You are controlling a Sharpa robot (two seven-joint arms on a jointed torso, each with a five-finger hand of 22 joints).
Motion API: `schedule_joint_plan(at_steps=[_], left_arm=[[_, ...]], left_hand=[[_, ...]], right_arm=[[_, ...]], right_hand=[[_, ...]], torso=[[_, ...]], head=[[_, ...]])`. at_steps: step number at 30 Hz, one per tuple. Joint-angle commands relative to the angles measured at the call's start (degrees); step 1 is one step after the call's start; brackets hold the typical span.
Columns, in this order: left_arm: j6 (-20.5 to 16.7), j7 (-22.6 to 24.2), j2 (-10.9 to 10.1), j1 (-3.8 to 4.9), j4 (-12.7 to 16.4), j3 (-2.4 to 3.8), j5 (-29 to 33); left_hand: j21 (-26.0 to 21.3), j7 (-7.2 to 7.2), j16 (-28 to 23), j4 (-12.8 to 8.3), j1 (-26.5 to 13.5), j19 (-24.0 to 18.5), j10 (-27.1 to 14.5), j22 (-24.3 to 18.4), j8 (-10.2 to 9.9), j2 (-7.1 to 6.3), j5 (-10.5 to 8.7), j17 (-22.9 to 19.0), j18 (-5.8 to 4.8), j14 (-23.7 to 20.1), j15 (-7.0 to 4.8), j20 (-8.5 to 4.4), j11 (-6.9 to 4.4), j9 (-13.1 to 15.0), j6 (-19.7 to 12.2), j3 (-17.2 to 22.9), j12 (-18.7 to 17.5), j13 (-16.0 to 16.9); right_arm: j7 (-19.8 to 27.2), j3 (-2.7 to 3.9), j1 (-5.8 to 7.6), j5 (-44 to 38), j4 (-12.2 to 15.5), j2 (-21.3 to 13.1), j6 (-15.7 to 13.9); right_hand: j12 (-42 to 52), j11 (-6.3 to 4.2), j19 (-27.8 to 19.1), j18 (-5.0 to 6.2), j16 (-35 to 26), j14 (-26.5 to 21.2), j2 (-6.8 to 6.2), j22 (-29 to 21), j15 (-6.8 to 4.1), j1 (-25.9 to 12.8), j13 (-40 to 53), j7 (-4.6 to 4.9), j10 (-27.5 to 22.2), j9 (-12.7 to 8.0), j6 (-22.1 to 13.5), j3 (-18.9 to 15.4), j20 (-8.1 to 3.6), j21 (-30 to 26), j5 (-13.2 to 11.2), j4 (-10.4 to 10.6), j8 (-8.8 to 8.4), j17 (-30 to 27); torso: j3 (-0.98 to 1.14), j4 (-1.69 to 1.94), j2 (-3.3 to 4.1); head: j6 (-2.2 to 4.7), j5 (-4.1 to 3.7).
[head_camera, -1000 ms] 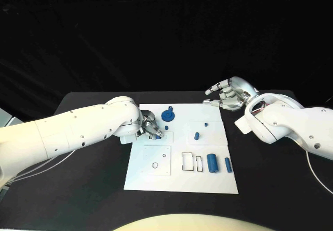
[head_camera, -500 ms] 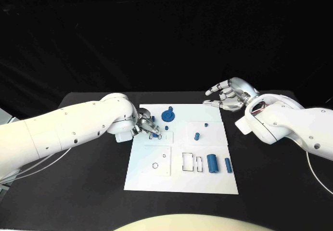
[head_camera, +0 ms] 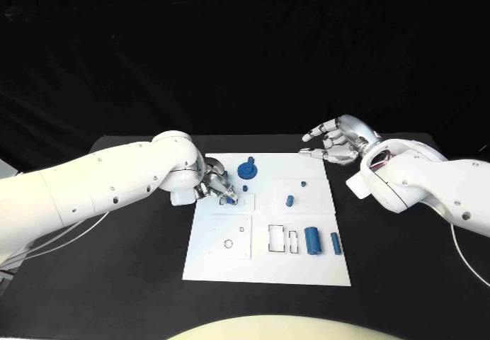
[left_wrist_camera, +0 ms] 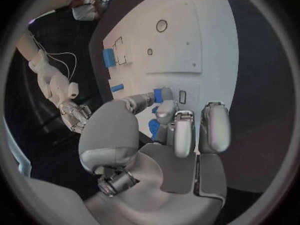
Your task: Assemble the parts on the task board
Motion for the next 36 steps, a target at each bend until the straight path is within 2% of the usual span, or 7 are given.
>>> schedule_joint_plan(at_steps=[1, 8, 15, 26, 36], left_arm=[[3.0, -0.6, 0.8, 0.26, -0.6, 0.06, 0.6], [1.3, -0.5, 2.6, 0.32, -1.6, -0.04, -3.7], [2.4, -0.8, 4.1, 0.33, -3.5, -0.48, -5.1], [4.2, -0.9, 5.0, 0.33, -4.8, -0.64, -5.3], [5.1, -0.9, 5.4, 0.33, -5.4, -0.73, -4.8]], left_hand=[[-0.4, 0.08, -0.2, -3.0, 3.4, -0.4, -0.2, 0.0, -0.4, 2.55, -0.51, 13.6, 0.03, 5.5, 0.49, -0.02, -0.04, 0.1, -0.2, 2.5, -0.1, 0.0], [-0.3, 0.07, 0.0, -3.1, 3.7, -0.3, -0.2, 0.2, -0.4, 2.48, -1.06, 13.8, 0.00, 5.6, 0.50, 0.02, -0.04, 0.1, -0.2, 2.4, 0.0, 0.1], [-0.2, 0.07, 0.0, -3.2, 4.0, -0.2, -0.1, 0.3, -0.4, 2.47, -1.46, 14.0, -0.02, 5.6, 0.49, 0.05, -0.05, 0.2, -0.2, 2.5, 0.0, 0.2], [-0.2, 0.05, 0.1, -3.4, 4.3, -0.2, -0.1, 0.4, -0.5, 2.32, -2.04, 14.2, -0.04, 5.7, 0.50, 0.09, -0.06, 0.2, -0.2, 2.5, 0.1, 0.3], [-0.3, 0.06, 0.1, -3.4, 4.4, -0.2, 0.0, 0.3, -0.5, 2.37, -2.10, 14.2, -0.02, 5.7, 0.50, 0.09, -0.06, 0.2, -0.2, 2.5, 0.2, 0.3]], right_arm=[[0.2, 0.01, -0.05, -0.5, 0.0, 0.1, 0.9], [0.2, 0.01, -0.10, -0.6, -0.1, 0.2, 0.8], [0.2, 0.00, -0.12, -0.6, -0.1, 0.2, 0.8], [0.2, 0.00, -0.13, -0.6, -0.1, 0.3, 0.8], [0.2, 0.00, -0.14, -0.6, -0.1, 0.4, 0.9]], right_hand=[[-0.3, 0.16, 1.3, 0.65, -0.4, 4.6, 0.48, 9.6, 0.04, -0.3, 3.1, -0.09, -0.4, 0.1, 0.1, -0.2, 0.17, -0.2, 0.0, -0.1, 0.21, 9.9], [-0.3, 0.16, 1.3, 0.65, -0.4, 4.6, 0.48, 9.6, 0.04, -0.3, 3.1, -0.09, -0.4, 0.1, 0.1, -0.2, 0.17, -0.2, 0.0, -0.1, 0.21, 9.9], [-0.3, 0.15, 1.3, 0.64, -0.4, 4.6, 0.54, 9.6, 0.03, -0.3, 3.1, -0.11, -0.3, 0.1, 0.1, -0.3, 0.16, -0.2, 0.0, -0.1, 0.28, 9.9], [-0.3, 0.15, 1.3, 0.64, -0.4, 4.6, 0.54, 9.6, 0.03, -0.3, 3.1, -0.11, -0.3, 0.1, 0.1, -0.3, 0.16, -0.2, 0.0, -0.1, 0.28, 9.9], [-0.3, 0.15, 1.3, 0.64, -0.4, 4.6, 0.54, 9.6, 0.03, -0.3, 3.1, -0.11, -0.3, 0.1, 0.1, -0.3, 0.16, -0.2, 0.0, -0.1, 0.28, 9.9]], torso=[[0.03, 0.04, 0.02], [0.01, -0.03, -0.02], [0.02, -0.07, -0.07], [0.00, 0.05, 0.02], [-0.01, 0.00, -0.01]], head=[[-0.09, 0.00], [-0.16, 0.09], [-0.29, 0.13], [-0.28, 0.12], [-0.51, 0.20]])
